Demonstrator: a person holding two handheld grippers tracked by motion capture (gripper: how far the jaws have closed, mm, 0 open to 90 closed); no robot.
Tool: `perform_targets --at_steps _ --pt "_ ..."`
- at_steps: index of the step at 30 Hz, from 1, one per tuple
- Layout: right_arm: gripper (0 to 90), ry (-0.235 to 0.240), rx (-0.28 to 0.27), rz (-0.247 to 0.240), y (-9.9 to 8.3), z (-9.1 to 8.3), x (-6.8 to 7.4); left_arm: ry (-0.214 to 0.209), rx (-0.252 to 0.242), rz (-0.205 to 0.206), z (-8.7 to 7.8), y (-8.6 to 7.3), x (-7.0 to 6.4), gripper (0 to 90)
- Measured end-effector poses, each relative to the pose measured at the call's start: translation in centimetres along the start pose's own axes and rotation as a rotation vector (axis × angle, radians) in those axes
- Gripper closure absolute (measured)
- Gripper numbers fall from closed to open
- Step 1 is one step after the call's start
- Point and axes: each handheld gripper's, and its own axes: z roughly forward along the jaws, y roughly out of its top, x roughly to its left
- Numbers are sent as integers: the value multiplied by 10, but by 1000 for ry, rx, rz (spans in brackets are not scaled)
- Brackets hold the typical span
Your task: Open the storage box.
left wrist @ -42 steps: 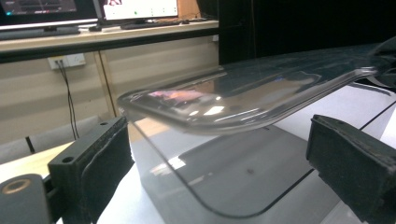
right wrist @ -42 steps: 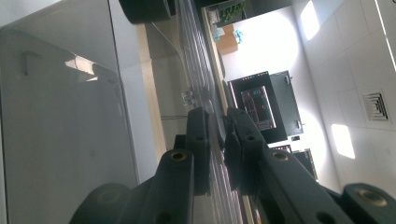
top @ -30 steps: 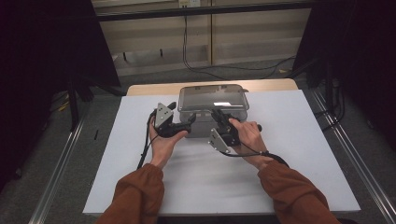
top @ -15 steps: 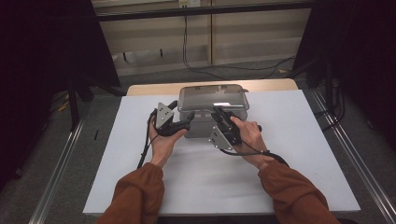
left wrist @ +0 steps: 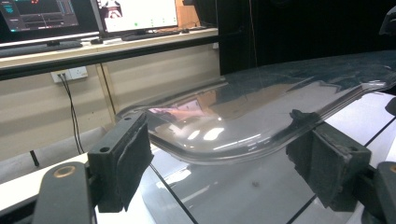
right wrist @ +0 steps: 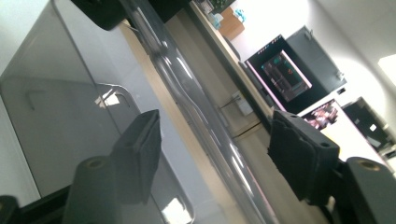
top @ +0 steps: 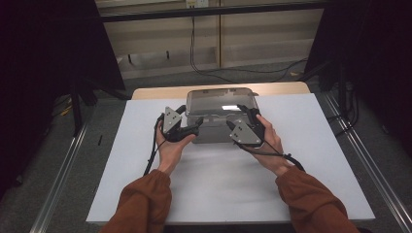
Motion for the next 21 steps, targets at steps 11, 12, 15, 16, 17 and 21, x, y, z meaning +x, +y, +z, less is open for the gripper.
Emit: perform_targets --at_steps 11,12,15,16,17,21 --pt "243 26 18 300 -26 -6 -25 0 0 -6 1 -1 0 217" --pt "233 30 21 329 -29 -6 -28 0 1 -4 1 -1 0 217" --pt "183 26 36 389 -34 -5 -32 0 -2 -8 1 -1 0 217" --pt "193 39 45 424 -38 -3 -35 -1 0 -3 1 -2 1 219" --pt "193 39 45 424 -38 -3 -35 -1 0 -3 1 -2 1 219" --pt "188 88 48 507 -45 -2 -39 -9 3 -8 1 -2 2 219"
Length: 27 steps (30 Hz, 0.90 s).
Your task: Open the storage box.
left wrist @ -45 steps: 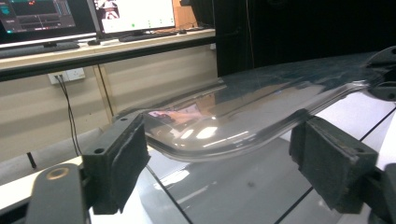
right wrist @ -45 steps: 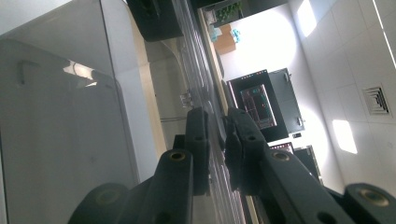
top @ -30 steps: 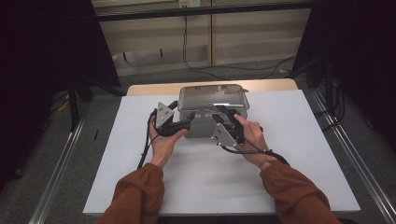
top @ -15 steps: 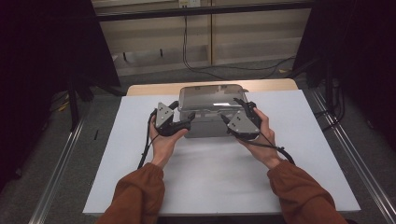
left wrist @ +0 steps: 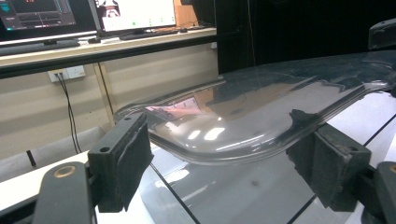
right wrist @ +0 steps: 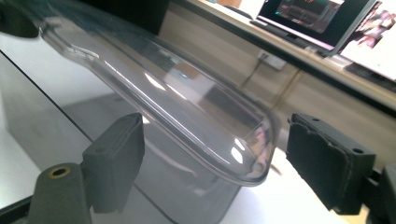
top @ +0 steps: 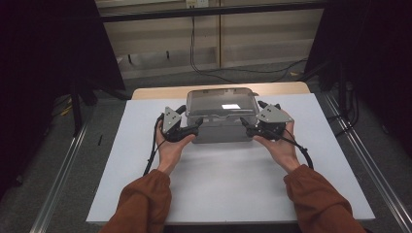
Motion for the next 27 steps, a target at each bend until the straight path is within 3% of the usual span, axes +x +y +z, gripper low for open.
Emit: perform_targets --at_steps 1,6,11,14,19,27 --pt "195 11 -12 36 -1 -1 -3 0 -3 -6 0 0 1 220" --pt "155 18 -3 64 -4 -2 -8 1 -2 -5 0 1 0 222" --pt "189 33 10 136 -12 2 -15 -1 -4 -3 0 1 0 222" --pt "231 21 -9 142 -13 2 -22 -2 -5 -7 0 0 1 221" --pt "285 20 -23 112 -12 1 -22 2 -15 -15 -1 2 3 221" --pt "382 44 -51 107 -9 5 -25 9 -27 -3 1 7 5 242"
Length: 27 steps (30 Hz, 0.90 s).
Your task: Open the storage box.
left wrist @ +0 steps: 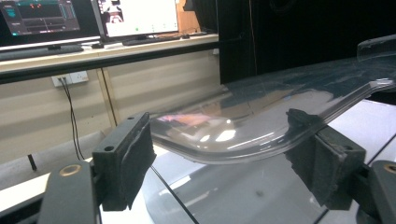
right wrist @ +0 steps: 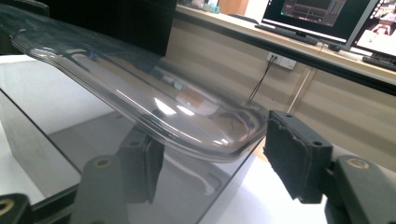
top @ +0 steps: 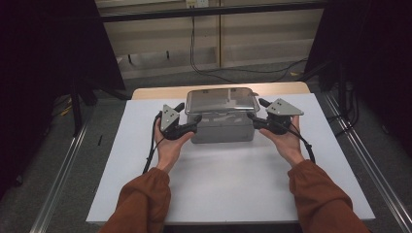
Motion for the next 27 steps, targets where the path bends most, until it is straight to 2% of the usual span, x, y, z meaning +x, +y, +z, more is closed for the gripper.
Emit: perform_targets --at_steps 6,8,13,14,19,21,27 --pt "416 6 -15 -1 2 2 0 -10 1 16 3 3 0 243" --pt "425 5 -13 -7 5 2 -1 -2 -5 1 4 4 2 232" --pt "432 0 -23 1 8 3 -2 -3 -11 -5 6 6 5 264" --pt "434 1 -29 6 9 4 -3 -3 -14 -5 7 7 6 289" --pt "479 -4 -61 32 9 6 -7 11 -19 14 10 10 10 292" --pt "497 -12 -76 25 9 6 -9 14 -19 27 11 11 11 289" --pt "519 -10 -97 32 11 8 -11 10 -22 22 16 13 13 274"
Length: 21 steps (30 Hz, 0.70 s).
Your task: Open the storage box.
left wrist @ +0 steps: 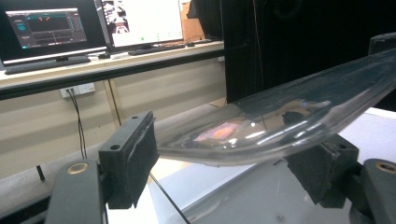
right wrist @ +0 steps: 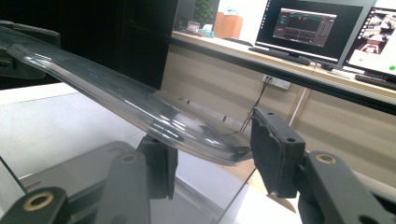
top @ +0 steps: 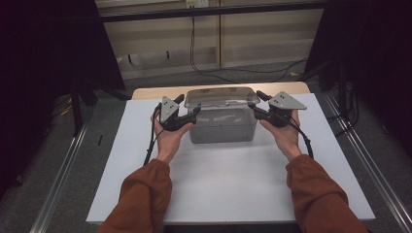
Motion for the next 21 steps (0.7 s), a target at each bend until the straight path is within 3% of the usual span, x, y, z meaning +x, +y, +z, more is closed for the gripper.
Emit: perform_targets --at_steps 8,12,19,21 --pt "531 5 -12 10 5 3 -4 8 -2 -2 6 2 4 301" --pt "536 4 -19 20 9 7 -7 16 10 39 8 5 7 372" --pt "542 3 -23 27 10 11 -10 21 8 39 13 5 11 393" --pt "545 0 -26 25 10 12 -11 21 4 22 15 6 12 393"
